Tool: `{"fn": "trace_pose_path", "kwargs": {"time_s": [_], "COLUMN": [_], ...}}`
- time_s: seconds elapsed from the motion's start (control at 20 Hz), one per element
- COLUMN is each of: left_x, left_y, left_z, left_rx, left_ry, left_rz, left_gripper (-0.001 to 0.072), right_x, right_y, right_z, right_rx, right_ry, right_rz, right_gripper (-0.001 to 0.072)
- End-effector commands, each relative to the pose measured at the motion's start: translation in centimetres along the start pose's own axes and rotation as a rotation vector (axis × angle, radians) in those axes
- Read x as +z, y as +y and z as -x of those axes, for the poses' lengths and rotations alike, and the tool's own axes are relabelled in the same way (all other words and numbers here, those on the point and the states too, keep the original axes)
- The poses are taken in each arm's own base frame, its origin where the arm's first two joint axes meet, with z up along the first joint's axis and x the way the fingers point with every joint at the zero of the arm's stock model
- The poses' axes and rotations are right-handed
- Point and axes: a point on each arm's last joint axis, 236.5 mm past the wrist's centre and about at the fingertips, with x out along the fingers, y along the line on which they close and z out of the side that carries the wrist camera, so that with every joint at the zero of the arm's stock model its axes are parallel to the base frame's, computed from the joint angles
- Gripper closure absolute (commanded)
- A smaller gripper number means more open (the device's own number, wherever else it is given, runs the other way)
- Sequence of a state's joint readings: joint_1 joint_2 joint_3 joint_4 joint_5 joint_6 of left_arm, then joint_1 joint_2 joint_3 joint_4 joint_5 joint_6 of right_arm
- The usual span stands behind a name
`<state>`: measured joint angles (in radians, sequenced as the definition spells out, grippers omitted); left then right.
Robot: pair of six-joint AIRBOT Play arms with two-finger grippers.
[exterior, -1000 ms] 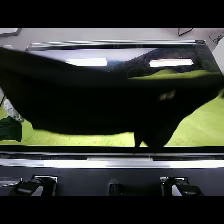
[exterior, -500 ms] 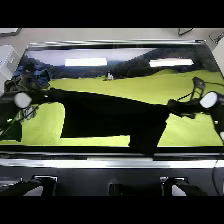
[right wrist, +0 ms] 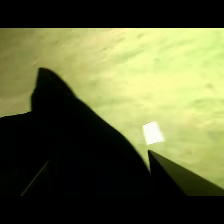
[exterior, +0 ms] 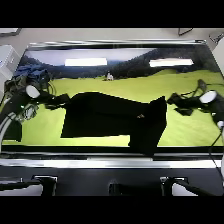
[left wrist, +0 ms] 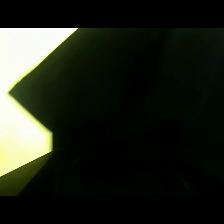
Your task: Fold the clothes and pants, and hang the long-sleeved shirts on hangers.
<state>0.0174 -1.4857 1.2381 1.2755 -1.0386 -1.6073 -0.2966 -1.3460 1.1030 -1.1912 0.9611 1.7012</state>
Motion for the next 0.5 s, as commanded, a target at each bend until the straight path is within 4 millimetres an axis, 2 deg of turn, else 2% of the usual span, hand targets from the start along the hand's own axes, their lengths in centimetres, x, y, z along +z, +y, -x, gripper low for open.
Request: {"fn": "trace_pose_path", "kwargs": {"time_s": [0.0, 0.05, 0.1, 0.15, 0.3, 0.45], "left_x": [-5.7, -7.1, -8.4, -9.6, -12.2, -14.8], "left_y": [7.2, 8.4, 8.7, 8.2, 5.7, 4.8], "left_z": [4.0, 4.0, 3.4, 2.5, -0.4, -2.2], "left_rx": [0.046, 0.013, -0.038, -0.121, -0.294, -0.302], "left_ry": [0.307, 0.346, 0.369, 0.382, 0.382, 0.431], "left_rz": [0.03, 0.106, 0.171, 0.218, 0.278, 0.28], "left_gripper": [0.0011, 0.0014, 0.004, 0.0133, 0.0139, 0.014], "right_x": [-0.9, -2.1, -3.6, -5.3, -8.6, -9.5], "right_y": [-8.2, -9.9, -11.0, -11.6, -11.5, -10.8], "right_z": [4.0, 4.4, 4.4, 4.3, 3.5, 3.2], "right_rx": [-0.108, -0.118, -0.123, -0.121, -0.102, -0.069], "right_ry": [0.145, 0.192, 0.241, 0.3, 0.401, 0.43], "right_rz": [-0.059, -0.108, -0.139, -0.137, -0.13, -0.151], "right_gripper": [0.0108, 0.0113, 0.0113, 0.0114, 0.0115, 0.0115]}}
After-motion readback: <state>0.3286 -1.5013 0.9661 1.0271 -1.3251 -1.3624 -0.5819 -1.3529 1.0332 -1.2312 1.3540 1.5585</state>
